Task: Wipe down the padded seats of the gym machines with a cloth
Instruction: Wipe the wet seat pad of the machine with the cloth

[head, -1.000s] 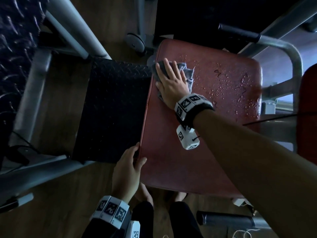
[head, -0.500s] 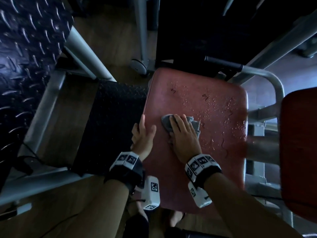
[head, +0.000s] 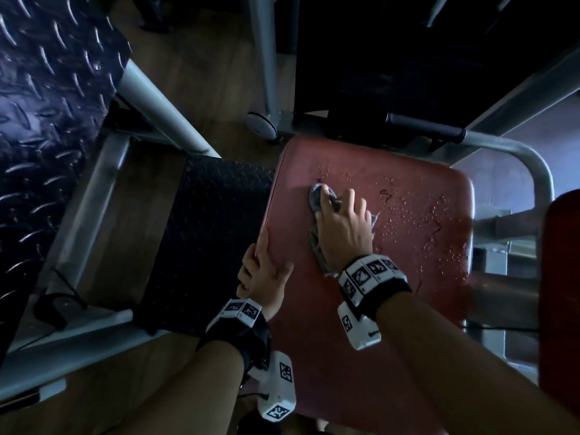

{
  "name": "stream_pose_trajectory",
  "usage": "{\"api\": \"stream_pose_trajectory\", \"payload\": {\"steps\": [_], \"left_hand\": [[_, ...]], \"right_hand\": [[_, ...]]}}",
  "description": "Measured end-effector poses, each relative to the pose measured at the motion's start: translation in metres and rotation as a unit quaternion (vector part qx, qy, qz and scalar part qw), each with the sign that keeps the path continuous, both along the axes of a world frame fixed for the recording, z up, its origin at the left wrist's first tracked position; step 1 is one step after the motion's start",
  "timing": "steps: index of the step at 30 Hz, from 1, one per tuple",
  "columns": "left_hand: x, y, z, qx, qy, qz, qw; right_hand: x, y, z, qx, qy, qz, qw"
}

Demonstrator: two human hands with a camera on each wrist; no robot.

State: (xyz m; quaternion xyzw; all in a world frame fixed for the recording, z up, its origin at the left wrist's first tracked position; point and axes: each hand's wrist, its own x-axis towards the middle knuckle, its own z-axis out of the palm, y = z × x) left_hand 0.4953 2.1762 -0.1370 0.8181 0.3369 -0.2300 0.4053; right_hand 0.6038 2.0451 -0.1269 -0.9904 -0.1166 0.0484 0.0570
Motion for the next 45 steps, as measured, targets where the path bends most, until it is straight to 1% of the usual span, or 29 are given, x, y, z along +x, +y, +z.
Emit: {"api": "stream_pose_trajectory", "payload": {"steps": [2, 5, 8, 11, 15, 19, 22, 24, 27, 31, 34, 36, 39, 41, 45], "left_hand": [[-0.001, 0.001, 0.0, -0.005, 0.001, -0.003, 1.0], [0.0, 0.0, 0.001, -0.013, -0.002, 0.003, 1.0], [0.001, -0.002, 0.001, -0.003, -0.001, 0.013, 1.0], [0.003, -0.003, 0.002, 0.005, 0.009, 0.012, 1.0], [0.003, 0.0, 0.002, -0.001, 0.021, -0.006, 1.0], [0.002, -0.003, 0.001, 0.018, 0.012, 0.001, 1.0], [0.002, -0.004, 0.001, 0.02, 0.009, 0.002, 1.0], [0.001, -0.004, 0.001, 0.014, 0.007, 0.003, 1.0], [0.0, -0.004, 0.001, 0.017, 0.005, 0.003, 1.0], [0.003, -0.005, 0.003, 0.023, 0.013, 0.003, 1.0], [0.004, -0.004, 0.005, 0.009, 0.019, 0.003, 1.0], [0.003, -0.005, 0.006, 0.009, 0.015, 0.002, 1.0], [0.002, -0.004, 0.007, 0.018, 0.006, -0.006, 1.0], [0.002, -0.004, 0.007, 0.016, 0.002, -0.007, 1.0], [0.002, -0.006, 0.006, 0.031, -0.006, -0.006, 0.999]], "right_hand": [[-0.006, -0.003, 0.0, -0.01, 0.007, 0.017, 1.0], [0.005, -0.003, 0.0, -0.022, 0.013, 0.03, 0.999], [0.025, 0.005, 0.001, -0.018, 0.019, 0.024, 0.999], [0.029, 0.01, 0.003, -0.014, 0.036, 0.015, 0.999], [0.006, -0.003, 0.006, 0.006, 0.046, 0.069, 0.997], [-0.034, -0.021, 0.005, 0.079, 0.086, 0.116, 0.986], [-0.049, -0.024, -0.001, 0.085, 0.115, 0.157, 0.977], [-0.039, -0.025, -0.005, 0.08, 0.132, 0.187, 0.97], [-0.006, -0.032, -0.009, 0.065, 0.151, 0.265, 0.95], [0.038, -0.035, -0.007, 0.016, 0.149, 0.361, 0.92], [0.064, -0.03, -0.003, 0.004, 0.131, 0.408, 0.903], [0.078, -0.025, -0.004, -0.001, 0.126, 0.408, 0.904], [0.101, -0.013, -0.01, 0.015, 0.101, 0.369, 0.924], [0.122, -0.002, -0.012, 0.033, 0.085, 0.335, 0.938], [0.155, 0.018, -0.014, 0.083, 0.086, 0.238, 0.964]]}}
